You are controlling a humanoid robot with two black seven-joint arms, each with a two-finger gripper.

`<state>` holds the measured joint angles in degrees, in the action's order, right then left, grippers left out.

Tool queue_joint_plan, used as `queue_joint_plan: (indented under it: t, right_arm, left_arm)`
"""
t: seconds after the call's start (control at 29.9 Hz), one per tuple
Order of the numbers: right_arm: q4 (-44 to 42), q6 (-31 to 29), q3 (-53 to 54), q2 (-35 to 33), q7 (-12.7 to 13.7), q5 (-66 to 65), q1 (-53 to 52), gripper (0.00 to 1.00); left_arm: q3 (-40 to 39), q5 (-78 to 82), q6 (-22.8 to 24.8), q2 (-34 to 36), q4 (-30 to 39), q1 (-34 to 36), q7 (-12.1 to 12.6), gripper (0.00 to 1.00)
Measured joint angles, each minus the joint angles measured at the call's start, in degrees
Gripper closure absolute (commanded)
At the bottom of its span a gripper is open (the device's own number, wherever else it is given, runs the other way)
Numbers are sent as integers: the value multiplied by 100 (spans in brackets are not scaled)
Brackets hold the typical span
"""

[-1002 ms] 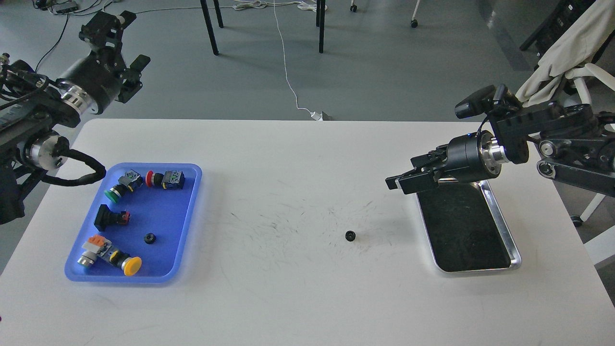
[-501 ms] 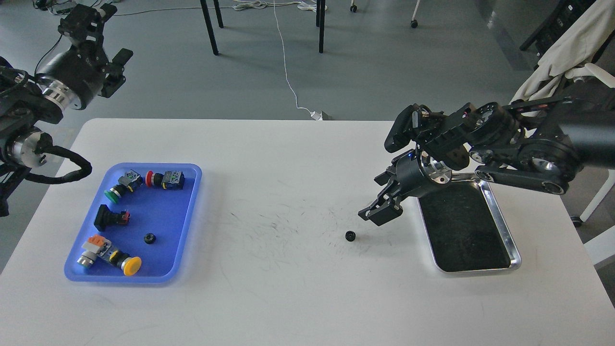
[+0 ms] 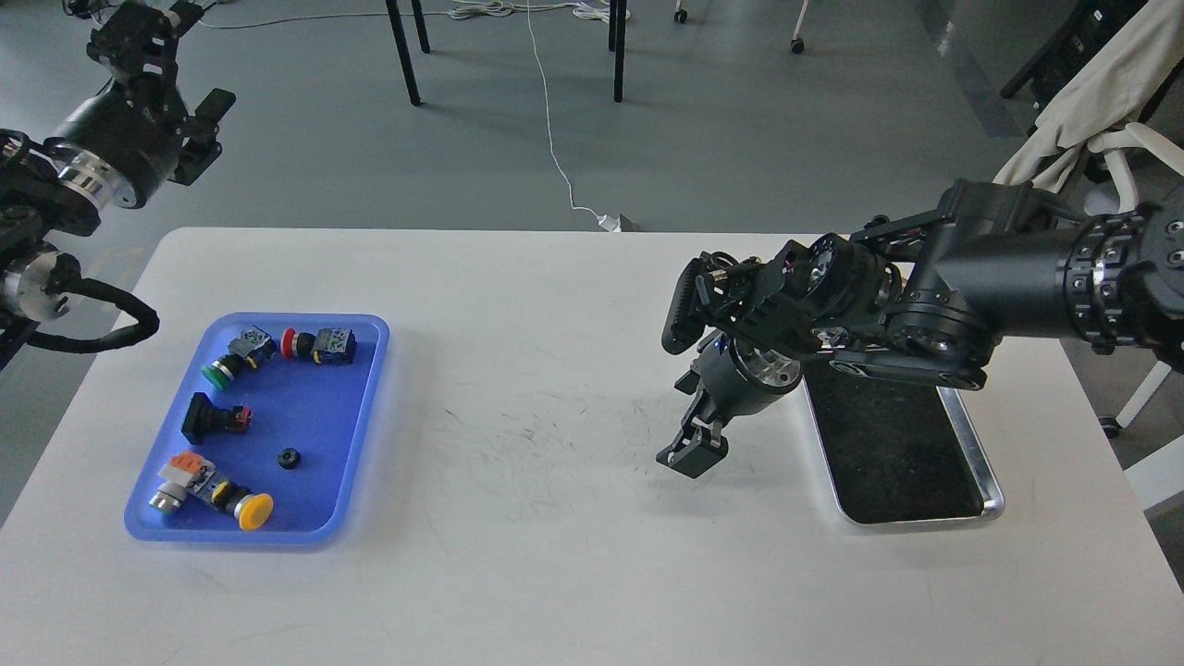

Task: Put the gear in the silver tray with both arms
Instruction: 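Move the right gripper over the black gear on the table, then lower the right gripper and grasp the black gear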

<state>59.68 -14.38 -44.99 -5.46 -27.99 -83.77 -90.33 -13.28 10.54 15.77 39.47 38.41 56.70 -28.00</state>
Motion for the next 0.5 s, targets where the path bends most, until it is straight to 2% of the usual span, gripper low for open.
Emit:
queue_joint_plan:
  t: [0.1,0.23,0.5]
  right_arm:
    - [-73,7,-82,74,0,0,49,14]
    - [-115,8,-152,190,0,1,95,24]
    - [-304,13,-351,510,0,1,174,30]
  left_arm:
    - [0,-5,2,28,0,-2,0,1]
    - [0,-7,-1,32,0,-22,0,1]
    - [0,-8,-3,93,0,-50,0,1]
